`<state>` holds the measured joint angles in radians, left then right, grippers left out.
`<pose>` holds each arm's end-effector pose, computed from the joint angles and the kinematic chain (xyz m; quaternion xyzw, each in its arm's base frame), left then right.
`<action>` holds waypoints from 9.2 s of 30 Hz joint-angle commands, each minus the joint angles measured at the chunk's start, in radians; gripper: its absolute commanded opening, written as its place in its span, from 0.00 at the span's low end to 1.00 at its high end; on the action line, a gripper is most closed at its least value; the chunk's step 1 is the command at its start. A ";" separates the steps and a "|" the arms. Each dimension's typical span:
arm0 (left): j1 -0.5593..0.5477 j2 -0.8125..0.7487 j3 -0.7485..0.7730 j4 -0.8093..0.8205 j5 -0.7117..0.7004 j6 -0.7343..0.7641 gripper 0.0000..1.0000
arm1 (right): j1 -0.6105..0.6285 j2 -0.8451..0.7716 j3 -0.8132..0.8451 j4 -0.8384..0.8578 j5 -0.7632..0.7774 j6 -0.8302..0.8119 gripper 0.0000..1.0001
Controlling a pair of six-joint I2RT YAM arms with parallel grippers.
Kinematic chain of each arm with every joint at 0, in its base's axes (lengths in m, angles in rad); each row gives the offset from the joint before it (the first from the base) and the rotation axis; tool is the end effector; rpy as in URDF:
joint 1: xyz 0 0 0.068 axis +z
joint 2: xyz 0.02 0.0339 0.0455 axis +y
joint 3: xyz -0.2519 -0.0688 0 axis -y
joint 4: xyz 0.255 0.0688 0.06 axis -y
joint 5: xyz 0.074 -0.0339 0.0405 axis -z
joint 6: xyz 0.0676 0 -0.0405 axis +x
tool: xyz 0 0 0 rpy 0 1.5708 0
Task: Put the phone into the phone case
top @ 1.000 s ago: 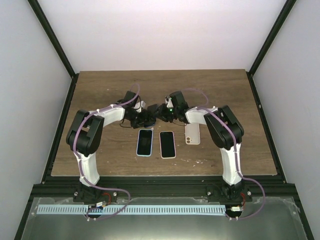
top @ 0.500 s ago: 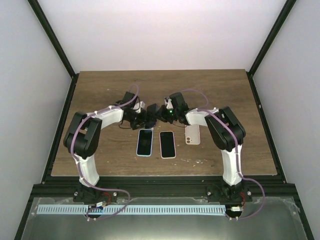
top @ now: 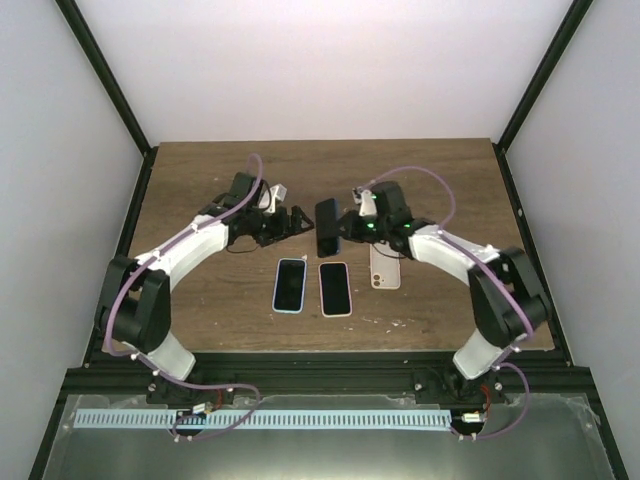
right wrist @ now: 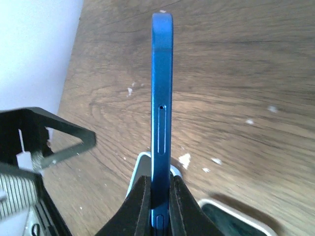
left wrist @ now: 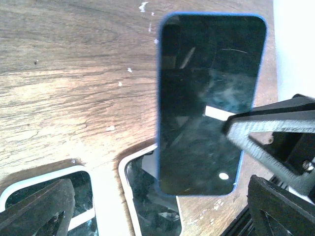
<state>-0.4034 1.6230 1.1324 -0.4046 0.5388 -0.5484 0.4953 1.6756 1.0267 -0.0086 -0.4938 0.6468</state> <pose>0.3257 -0.1767 0.1948 0.0221 0.9135 -0.3696 0.1689 0.3292 0.2143 0.1761 -0.0416 0.8760 0.4157 0.2412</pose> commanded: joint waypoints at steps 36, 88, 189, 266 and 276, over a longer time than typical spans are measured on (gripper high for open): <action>-0.328 0.275 0.119 0.205 -0.074 -0.214 0.74 | -0.399 -0.248 -0.222 -0.335 -0.085 -0.314 0.02; -0.334 0.516 0.254 0.293 0.027 -0.310 0.60 | -0.397 -0.134 -0.193 -0.360 0.052 -0.320 0.33; -0.336 0.453 0.108 0.290 0.035 -0.310 0.28 | -0.294 -0.148 -0.641 0.667 -0.353 0.393 0.62; -0.261 -0.156 -0.292 0.942 0.367 -0.443 0.21 | -0.179 -0.878 -0.556 0.451 -0.681 0.353 0.02; -0.259 -0.164 -0.281 0.894 0.381 -0.421 0.11 | -0.179 -0.919 -0.511 0.397 -0.699 0.329 0.16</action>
<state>-0.6781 1.4464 0.8433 0.4992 0.9630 -0.9901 0.3027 0.8047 0.4450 0.2890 -1.0916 0.9848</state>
